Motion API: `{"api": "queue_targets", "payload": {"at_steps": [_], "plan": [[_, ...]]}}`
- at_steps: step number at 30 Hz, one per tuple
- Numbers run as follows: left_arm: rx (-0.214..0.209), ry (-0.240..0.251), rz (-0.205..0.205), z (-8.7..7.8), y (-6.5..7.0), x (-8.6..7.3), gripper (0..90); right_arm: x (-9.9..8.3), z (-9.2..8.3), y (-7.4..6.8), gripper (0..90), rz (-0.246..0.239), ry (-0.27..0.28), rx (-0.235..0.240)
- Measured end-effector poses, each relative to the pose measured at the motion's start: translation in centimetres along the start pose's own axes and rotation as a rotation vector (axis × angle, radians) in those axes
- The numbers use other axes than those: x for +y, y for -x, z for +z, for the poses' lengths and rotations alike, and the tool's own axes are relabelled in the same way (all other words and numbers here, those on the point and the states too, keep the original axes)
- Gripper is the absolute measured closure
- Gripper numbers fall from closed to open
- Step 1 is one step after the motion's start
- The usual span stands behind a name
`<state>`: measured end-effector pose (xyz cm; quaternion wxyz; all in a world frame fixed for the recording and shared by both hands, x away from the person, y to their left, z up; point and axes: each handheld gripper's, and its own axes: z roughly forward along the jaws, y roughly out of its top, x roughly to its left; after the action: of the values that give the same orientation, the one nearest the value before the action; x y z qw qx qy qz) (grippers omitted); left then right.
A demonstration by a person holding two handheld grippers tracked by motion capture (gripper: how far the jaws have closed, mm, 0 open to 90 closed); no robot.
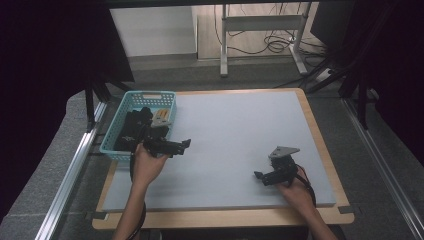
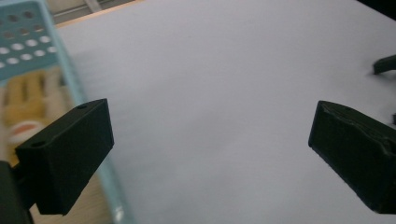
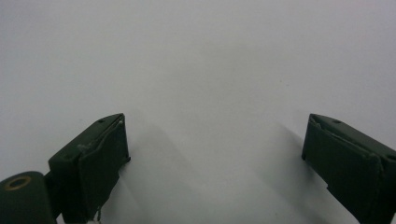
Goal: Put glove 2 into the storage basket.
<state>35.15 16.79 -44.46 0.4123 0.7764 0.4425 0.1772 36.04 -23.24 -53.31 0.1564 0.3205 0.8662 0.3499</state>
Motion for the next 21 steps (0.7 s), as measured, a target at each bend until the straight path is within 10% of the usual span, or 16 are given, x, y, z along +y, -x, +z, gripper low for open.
{"api": "queue_targets", "payload": {"at_steps": [11,21], "plan": [[-0.074,-0.011,0.072,2.5,4.1,-3.5,0.0,0.0,0.0,0.0,6.8,-0.002,0.001,-0.003],[-0.077,-0.057,0.076,4.2,4.6,-6.9,0.0,0.0,0.0,0.0,6.8,-0.002,0.001,-0.003]]}}
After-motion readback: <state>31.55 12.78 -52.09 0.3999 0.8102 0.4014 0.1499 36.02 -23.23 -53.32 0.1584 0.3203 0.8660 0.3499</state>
